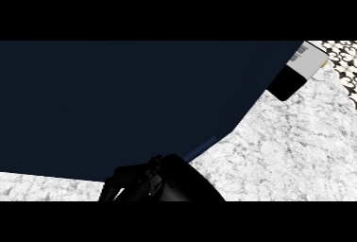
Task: Pick up the wine, place it into the cabinet and close the cabinet
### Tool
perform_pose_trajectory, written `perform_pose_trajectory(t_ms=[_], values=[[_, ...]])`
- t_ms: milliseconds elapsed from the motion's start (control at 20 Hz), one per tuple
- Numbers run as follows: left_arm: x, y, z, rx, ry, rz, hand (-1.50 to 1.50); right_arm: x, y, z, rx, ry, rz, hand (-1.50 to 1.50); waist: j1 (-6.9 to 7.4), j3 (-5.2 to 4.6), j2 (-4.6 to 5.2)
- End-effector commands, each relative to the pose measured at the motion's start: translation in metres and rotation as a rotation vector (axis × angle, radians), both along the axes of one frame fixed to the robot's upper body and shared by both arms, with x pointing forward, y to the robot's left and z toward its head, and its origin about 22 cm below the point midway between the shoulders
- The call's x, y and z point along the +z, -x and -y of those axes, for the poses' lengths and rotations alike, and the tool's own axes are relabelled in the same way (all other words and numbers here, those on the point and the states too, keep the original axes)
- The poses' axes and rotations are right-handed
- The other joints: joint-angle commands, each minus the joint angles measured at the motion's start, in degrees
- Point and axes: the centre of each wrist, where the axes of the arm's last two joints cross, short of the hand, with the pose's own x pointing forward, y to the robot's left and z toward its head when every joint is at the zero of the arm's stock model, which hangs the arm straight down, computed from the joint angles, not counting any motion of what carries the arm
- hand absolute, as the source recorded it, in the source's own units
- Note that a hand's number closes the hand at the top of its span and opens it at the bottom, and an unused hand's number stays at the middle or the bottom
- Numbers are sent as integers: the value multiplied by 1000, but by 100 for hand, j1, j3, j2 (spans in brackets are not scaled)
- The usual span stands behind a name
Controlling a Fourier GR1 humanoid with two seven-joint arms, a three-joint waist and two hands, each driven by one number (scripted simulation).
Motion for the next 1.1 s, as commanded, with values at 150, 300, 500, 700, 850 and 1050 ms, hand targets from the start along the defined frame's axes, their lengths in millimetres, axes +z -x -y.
perform_pose_trajectory(t_ms=[150,300,500,700,850,1050], values=[[9,1,-12,-5,-8,8,-150,35,-62,-24,-79,6,15,150,-32,5,26],[18,3,-19,-18,15,-14,-150,24,-90,-24,-112,18,30,150,-38,9,30],[6,-8,-17,-49,-7,-35,-150,27,-123,-21,-148,13,52,150,-138,6,55],[14,-3,-9,-73,5,-59,-150,16,-149,-1,-204,36,65,150,-130,10,39],[26,-14,10,-88,3,-49,-150,11,-170,-2,-206,46,41,150,-140,13,55],[9,-30,12,-80,16,-68,-150,6,-188,10,-214,62,67,150,-206,9,73]])
